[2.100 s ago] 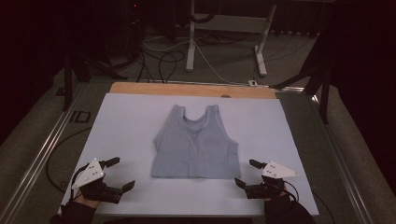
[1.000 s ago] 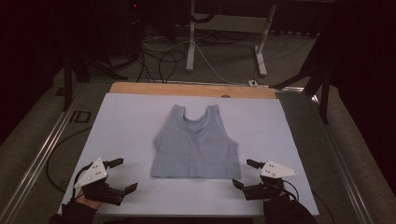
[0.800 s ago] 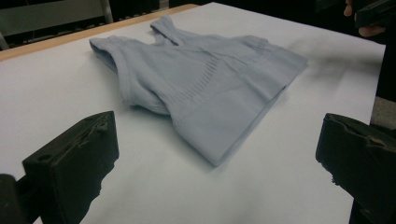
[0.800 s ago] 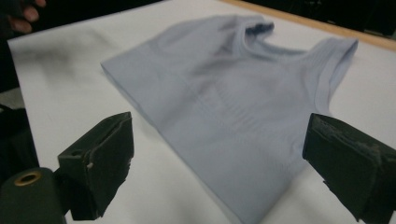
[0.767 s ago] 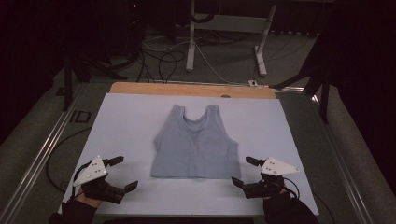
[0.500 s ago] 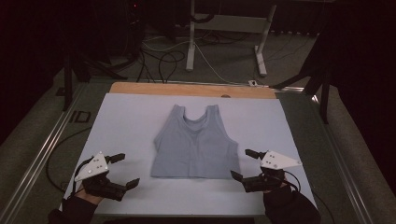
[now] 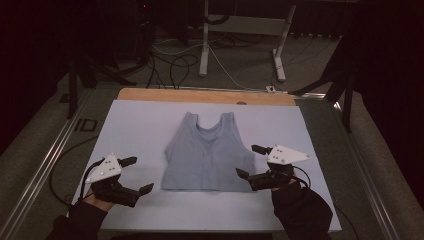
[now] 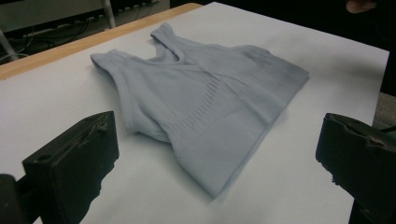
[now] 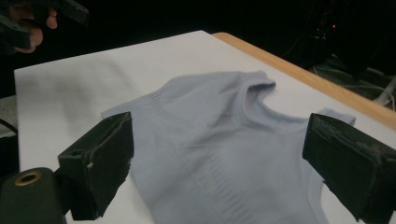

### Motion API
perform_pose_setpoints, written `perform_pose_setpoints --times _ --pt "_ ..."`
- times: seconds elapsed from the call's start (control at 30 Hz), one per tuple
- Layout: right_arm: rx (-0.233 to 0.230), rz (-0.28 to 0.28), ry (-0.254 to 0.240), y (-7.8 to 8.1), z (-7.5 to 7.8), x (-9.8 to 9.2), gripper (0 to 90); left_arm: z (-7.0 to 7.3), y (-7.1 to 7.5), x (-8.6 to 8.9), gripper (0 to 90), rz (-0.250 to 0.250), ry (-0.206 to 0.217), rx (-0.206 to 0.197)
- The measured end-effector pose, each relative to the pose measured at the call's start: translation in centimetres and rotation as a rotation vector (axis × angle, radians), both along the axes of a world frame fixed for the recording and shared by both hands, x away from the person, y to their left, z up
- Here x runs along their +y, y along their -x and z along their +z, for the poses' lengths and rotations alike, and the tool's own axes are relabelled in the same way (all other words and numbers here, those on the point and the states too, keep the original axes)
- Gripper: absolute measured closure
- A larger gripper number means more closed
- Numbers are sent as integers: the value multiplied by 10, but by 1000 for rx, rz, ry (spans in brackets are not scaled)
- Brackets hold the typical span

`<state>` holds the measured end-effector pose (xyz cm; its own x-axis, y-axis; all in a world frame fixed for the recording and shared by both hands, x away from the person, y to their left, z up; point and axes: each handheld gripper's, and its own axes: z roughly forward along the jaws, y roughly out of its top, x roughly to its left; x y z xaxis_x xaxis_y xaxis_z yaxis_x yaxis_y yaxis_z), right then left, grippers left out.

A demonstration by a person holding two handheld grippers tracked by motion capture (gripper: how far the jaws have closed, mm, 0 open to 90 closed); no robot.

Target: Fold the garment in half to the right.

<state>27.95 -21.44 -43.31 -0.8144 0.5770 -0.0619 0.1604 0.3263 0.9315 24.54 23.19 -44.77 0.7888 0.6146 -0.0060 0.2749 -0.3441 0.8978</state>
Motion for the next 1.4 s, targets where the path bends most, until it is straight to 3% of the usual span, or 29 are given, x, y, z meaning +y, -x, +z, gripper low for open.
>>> perform_pose_setpoints --times 0.3,0.57,0.87,1.03,1.4 --pt "-14 26 -5 -20 9 22 90 8 -4 -10 1 19 -13 8" --pt "-10 53 -12 -41 16 45 90 7 -8 -23 1 36 -32 22" --pt "-9 68 -7 -62 18 66 90 2 -15 -35 1 47 -26 48" --pt "-17 76 -15 -74 21 78 90 1 -19 -43 1 53 -36 96" --pt "-21 92 -20 -99 18 105 90 -17 -34 -60 1 59 -76 147"
